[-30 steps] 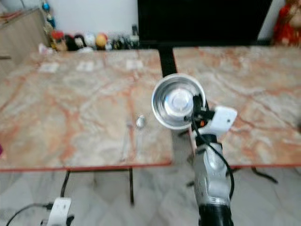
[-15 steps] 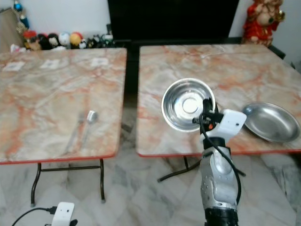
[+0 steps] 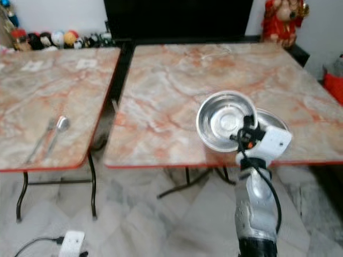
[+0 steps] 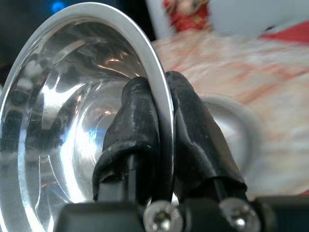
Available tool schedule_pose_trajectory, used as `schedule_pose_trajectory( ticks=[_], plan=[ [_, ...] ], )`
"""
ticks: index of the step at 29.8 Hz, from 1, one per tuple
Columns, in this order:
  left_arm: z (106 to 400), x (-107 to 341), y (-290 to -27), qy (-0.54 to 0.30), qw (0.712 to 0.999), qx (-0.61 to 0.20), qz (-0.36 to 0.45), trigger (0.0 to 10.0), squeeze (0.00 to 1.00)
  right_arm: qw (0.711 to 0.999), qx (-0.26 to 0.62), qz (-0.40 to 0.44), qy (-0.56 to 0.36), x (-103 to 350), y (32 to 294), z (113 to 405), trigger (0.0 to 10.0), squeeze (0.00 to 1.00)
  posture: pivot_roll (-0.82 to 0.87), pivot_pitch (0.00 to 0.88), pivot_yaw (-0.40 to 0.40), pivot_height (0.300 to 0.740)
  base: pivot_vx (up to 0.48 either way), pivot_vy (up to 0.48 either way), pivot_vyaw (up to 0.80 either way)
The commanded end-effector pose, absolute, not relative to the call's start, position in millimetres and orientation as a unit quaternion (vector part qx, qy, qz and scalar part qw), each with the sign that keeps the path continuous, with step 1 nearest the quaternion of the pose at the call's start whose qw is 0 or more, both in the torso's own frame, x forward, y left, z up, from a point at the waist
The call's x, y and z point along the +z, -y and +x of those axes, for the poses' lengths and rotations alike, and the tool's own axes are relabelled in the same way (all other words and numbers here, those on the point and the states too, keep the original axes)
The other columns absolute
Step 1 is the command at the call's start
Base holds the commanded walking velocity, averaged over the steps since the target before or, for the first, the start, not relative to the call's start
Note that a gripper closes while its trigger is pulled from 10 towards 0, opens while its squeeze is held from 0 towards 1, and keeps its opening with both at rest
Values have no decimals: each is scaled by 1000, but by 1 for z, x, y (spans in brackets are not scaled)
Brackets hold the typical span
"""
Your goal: Setting the table
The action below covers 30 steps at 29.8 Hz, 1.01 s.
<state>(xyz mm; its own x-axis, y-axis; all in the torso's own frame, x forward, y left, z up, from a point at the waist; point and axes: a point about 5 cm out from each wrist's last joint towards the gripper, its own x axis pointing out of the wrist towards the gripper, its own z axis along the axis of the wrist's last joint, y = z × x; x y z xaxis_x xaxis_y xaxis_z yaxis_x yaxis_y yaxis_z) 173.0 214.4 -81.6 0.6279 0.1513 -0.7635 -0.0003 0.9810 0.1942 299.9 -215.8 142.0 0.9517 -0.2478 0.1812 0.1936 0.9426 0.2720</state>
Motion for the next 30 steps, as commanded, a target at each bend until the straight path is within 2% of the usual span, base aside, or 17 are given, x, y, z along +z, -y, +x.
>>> schedule_pose_trajectory(
  ticks=[1,9,19,24,30],
  plan=[
    [171,-80,-225,-430,896,53,96,10000,0,980,-100,126,119,150,208,304,10000,0,-107,67,29,740,0,0,0],
    [171,-81,-225,-432,896,52,87,10000,0,981,-100,116,120,151,206,305,10000,0,-117,66,32,740,0,0,0],
    [174,-80,-223,-431,897,49,84,10000,0,981,-105,115,116,150,206,306,10000,0,-119,55,39,740,280,0,0],
    [174,-80,-223,-431,897,48,84,10000,0,981,-106,115,112,149,206,306,10000,0,-114,56,40,740,316,0,-776],
    [172,-80,-223,-434,896,52,78,10000,0,983,-101,107,110,148,202,308,10000,0,-101,56,34,740,157,0,0]
  ],
)
